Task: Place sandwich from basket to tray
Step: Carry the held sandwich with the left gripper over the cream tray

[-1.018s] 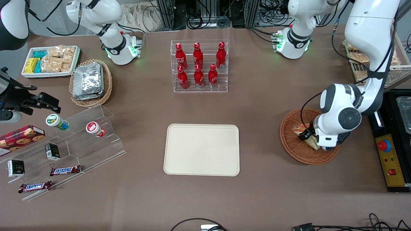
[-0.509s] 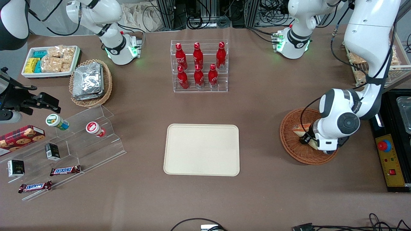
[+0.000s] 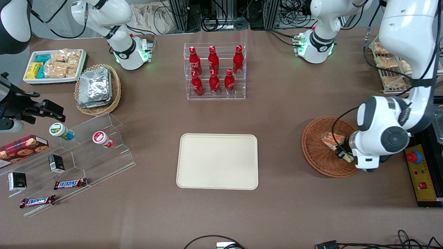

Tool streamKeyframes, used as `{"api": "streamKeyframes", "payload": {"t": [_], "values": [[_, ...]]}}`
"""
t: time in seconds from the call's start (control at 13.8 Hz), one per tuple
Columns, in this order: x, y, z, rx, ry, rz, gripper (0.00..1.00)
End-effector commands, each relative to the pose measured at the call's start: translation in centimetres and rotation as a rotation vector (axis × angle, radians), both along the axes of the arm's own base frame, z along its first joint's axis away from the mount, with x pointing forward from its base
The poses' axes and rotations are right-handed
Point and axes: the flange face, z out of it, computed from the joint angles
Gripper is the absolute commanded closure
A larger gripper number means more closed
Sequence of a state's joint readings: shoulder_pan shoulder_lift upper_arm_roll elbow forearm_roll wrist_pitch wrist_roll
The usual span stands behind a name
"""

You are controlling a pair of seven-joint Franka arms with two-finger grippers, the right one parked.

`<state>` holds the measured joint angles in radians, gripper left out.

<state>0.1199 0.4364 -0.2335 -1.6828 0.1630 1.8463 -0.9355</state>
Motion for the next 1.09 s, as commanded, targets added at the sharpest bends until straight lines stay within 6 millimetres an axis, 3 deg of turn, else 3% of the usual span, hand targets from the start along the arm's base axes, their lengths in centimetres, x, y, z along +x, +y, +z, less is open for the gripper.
{"api": "streamKeyframes", "payload": {"t": [0.0,0.22,0.36,0.51,0.73,0.87,1.02], "values": [[0.6,-2.9,8.4,-0.013,0.015,-0.074,1.00],[-0.4,-9.3,16.9,-0.082,0.009,-0.176,1.00],[-2.0,-15.3,19.6,-0.133,-0.030,-0.309,1.00],[-3.2,-18.8,20.9,-0.189,-0.045,-0.437,1.00],[-4.7,-25.7,19.5,-0.261,-0.072,-0.569,1.00],[-5.4,-31.2,16.0,-0.305,-0.077,-0.633,1.00],[-5.8,-35.0,11.0,-0.341,-0.047,-0.676,1.00]]}}
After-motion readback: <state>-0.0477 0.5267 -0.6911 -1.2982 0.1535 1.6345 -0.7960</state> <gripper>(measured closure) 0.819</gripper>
